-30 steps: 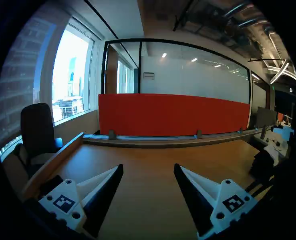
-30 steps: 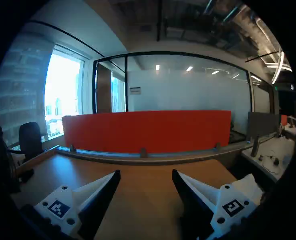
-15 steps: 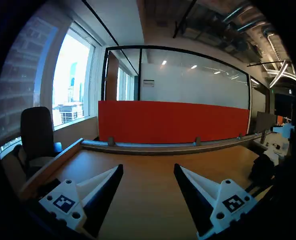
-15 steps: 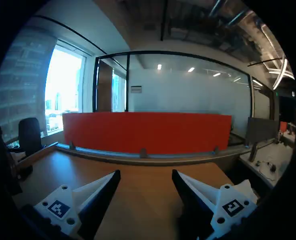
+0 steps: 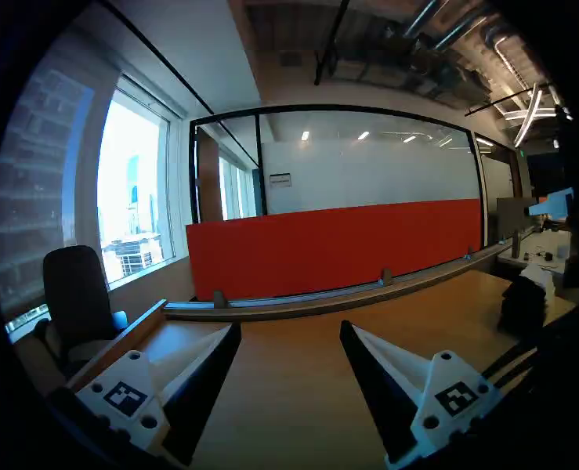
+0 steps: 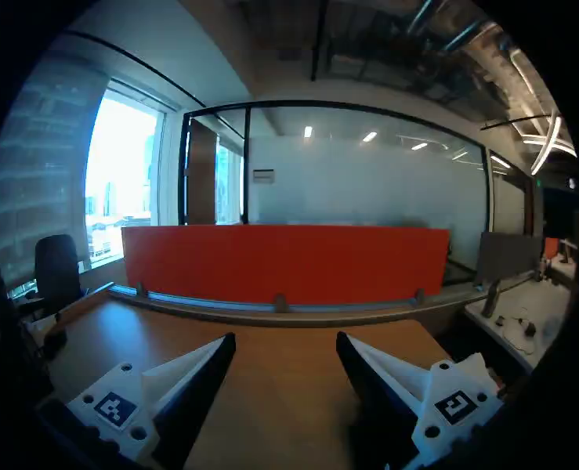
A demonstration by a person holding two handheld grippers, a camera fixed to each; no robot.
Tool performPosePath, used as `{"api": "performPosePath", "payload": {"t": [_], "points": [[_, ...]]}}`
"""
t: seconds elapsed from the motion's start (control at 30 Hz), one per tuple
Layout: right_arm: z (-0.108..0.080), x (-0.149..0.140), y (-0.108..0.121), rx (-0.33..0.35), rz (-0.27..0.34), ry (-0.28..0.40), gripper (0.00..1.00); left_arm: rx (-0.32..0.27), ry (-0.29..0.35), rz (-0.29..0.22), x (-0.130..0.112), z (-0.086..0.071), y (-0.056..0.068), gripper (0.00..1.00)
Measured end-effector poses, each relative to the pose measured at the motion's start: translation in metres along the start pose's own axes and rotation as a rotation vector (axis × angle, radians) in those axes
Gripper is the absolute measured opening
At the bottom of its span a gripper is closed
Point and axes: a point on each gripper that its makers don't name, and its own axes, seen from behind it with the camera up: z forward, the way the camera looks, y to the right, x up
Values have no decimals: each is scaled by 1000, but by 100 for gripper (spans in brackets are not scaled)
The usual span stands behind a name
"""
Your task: Fold towel
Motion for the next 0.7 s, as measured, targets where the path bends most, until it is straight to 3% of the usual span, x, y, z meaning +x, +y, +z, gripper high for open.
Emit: {"api": "performPosePath", "payload": {"t": [0.17,0.47,0.7], "points": [[-3,1,-2,-12,-13,2,99,10,16,-3,-12,-2,-3,94],[-1,-11,-5,-11,-22,10,99,33,47,-55,-39,-3,-10,94],[1,-24,-6,-12,-36,34,99,38,64,-64,-67,-4,-9,94]]}}
